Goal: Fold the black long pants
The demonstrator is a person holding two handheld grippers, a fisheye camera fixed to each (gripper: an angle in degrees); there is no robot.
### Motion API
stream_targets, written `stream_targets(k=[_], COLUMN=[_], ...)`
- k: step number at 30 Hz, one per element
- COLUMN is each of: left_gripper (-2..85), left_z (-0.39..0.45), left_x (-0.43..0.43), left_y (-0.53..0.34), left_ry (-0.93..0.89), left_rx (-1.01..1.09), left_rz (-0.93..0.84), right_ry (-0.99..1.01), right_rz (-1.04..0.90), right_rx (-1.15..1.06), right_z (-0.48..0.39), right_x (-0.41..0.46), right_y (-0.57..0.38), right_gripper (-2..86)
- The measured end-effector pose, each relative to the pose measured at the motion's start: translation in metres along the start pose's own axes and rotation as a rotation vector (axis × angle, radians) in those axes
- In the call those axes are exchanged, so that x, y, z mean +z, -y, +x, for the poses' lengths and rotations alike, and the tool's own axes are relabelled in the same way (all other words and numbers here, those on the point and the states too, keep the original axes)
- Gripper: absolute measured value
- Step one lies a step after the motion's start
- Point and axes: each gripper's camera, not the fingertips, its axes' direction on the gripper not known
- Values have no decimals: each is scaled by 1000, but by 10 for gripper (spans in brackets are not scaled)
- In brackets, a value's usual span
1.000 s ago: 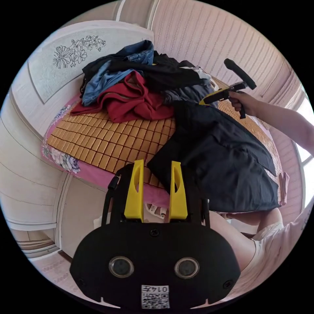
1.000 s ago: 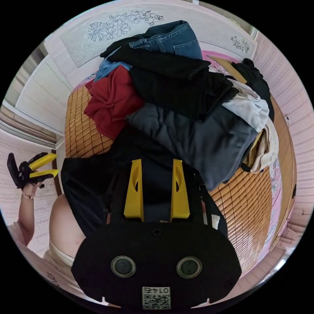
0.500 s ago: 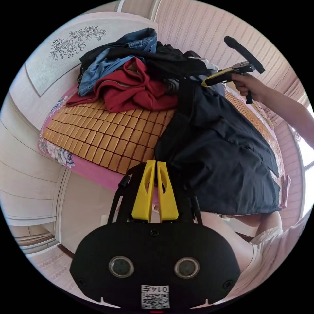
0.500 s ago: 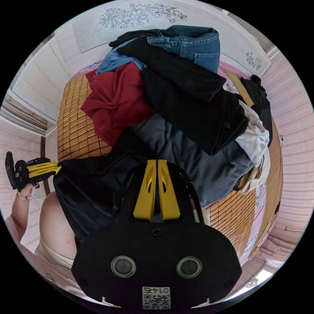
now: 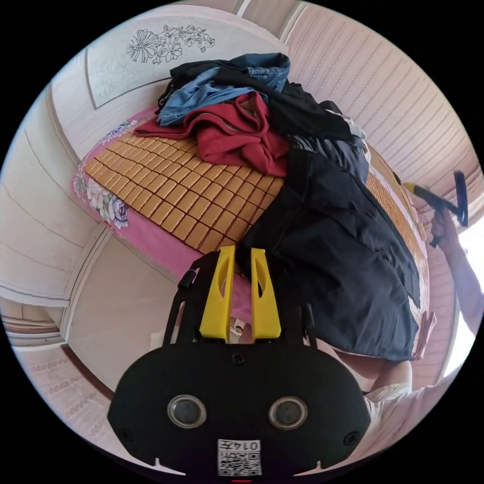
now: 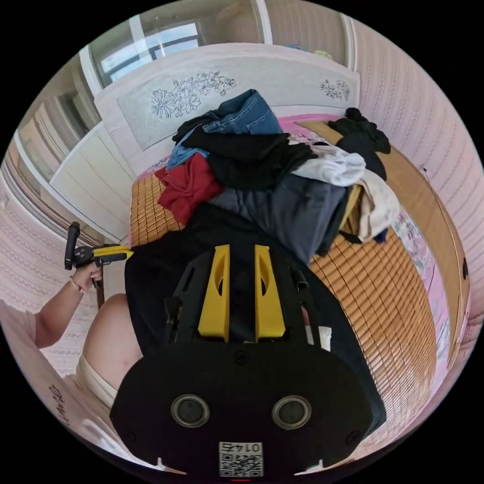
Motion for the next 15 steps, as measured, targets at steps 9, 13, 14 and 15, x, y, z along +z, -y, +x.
stream_targets(k=[9,13,14,15], left_gripper=[142,151,146,144], left_z=[-46,-40,-37,-36], left_x=[3,15,20,23], left_y=[-5,16,21,24], left_ry=[-207,-178,-162,-159], left_rx=[-241,-227,-224,-228], left_rz=[-32,-131,-163,-184], right_ry=[-251,-254,-230,-214], right_rz=[-105,-48,-2,18], right_rx=[985,1318,1392,1427], right_z=[121,115,114,114], right_x=[-175,-212,-216,-217], right_y=[-479,-631,-663,-677], right_gripper=[87,119,128,132])
